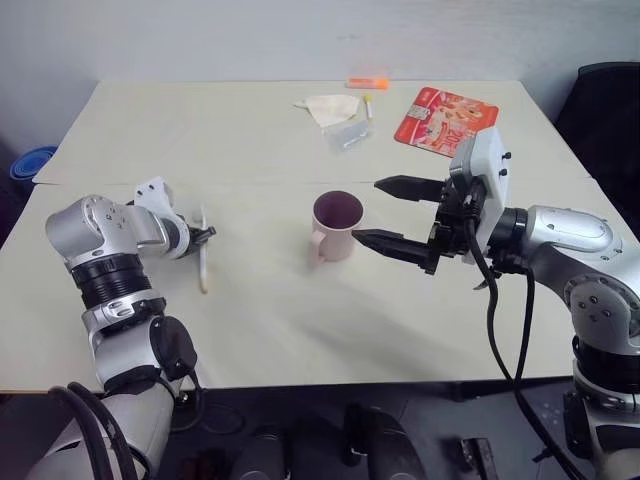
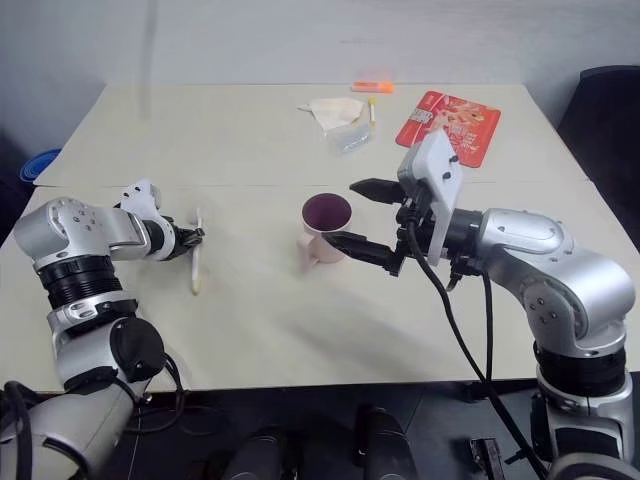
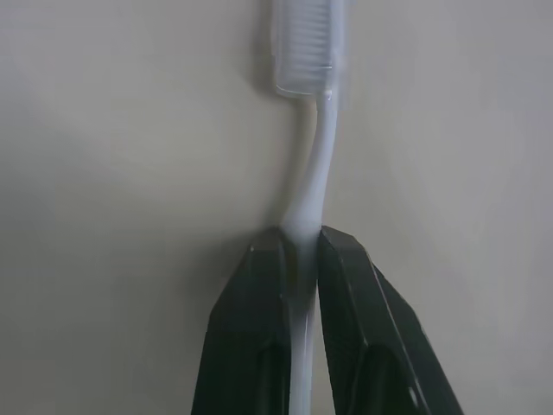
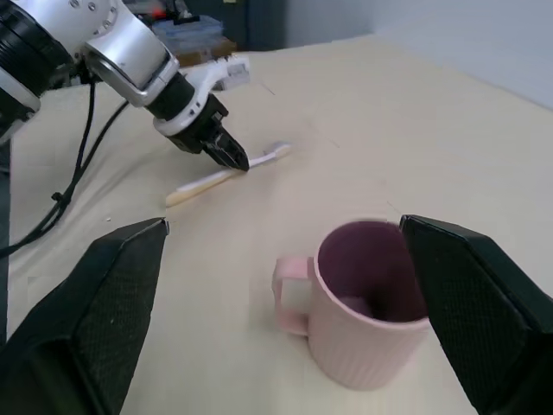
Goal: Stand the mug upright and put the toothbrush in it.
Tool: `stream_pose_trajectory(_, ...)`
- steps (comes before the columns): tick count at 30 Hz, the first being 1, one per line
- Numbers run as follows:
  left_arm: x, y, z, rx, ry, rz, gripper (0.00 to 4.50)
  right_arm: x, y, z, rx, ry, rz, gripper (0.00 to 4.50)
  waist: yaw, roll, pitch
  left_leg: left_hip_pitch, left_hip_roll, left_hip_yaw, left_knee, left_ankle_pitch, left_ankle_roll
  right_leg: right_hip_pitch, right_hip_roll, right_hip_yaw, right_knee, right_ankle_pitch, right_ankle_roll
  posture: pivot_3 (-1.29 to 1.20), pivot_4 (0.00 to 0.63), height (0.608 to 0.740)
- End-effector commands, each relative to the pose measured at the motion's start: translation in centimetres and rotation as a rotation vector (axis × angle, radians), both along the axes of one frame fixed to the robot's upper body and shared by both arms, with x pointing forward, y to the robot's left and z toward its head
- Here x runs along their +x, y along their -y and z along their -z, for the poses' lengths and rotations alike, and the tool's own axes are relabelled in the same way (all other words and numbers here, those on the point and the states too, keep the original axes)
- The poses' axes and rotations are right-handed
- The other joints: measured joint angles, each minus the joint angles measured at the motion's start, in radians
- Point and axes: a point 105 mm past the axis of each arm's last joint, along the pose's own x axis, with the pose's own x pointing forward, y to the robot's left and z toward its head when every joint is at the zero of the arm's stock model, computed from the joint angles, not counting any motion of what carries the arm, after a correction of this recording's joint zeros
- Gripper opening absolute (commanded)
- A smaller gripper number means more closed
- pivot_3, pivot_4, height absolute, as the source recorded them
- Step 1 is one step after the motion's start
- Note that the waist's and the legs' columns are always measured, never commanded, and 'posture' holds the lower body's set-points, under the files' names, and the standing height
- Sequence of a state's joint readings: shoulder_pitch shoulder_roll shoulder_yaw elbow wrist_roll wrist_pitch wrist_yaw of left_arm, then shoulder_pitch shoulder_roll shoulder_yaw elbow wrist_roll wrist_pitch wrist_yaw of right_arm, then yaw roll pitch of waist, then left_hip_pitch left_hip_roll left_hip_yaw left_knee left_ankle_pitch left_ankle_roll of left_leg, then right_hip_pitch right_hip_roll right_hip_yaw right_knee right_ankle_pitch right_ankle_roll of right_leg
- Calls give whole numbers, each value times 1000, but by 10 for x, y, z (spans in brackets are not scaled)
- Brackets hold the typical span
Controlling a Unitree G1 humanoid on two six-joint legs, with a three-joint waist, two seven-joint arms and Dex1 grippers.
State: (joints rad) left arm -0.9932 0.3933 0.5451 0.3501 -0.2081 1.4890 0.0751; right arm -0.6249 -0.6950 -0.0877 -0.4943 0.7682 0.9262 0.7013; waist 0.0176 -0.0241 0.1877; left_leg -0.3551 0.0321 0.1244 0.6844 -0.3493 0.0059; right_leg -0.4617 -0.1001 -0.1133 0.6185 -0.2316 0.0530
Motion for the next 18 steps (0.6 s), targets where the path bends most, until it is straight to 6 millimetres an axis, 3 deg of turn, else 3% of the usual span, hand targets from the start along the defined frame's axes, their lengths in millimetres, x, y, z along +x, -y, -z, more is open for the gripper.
stream_pose_trajectory(1,23,9,-70,47,382,104,185,4,12,-9,-12,44,82,4500,0,0,0,-1,0,0,0,0,0,0,0,0,0,0,0,0,150,740)
stream_pose_trajectory(3,25,29,-132,47,691,224,185,9,20,-9,-12,35,137,4500,2,-1,1,-1,0,0,0,0,0,-1,0,0,0,0,0,0,150,740)
stream_pose_trajectory(5,18,53,-171,-49,883,343,185,11,27,-8,-15,29,181,4500,6,-3,2,-3,0,0,0,0,0,-2,0,-1,-1,0,0,0,150,740)
stream_pose_trajectory(7,8,81,-192,-106,1007,468,185,14,33,-7,-16,27,230,4500,7,-3,2,-5,0,-1,1,0,0,-2,-1,0,-2,0,0,0,150,740)
stream_pose_trajectory(10,-2,118,-199,-130,1088,618,185,15,39,-7,-4,22,277,4500,7,-3,2,-4,-1,0,0,-1,1,0,-1,-3,-5,1,1,0,150,740)
stream_pose_trajectory(14,-15,173,-183,-81,1116,845,185,13,45,-6,0,24,324,4500,5,-3,2,-3,-2,1,1,0,3,0,0,-3,-5,2,2,0,150,740)
stream_pose_trajectory(18,-16,202,-168,-114,1115,913,185,10,49,-5,2,28,360,4500,2,-3,2,-4,-1,1,1,0,2,0,3,-2,-6,3,1,0,150,740)
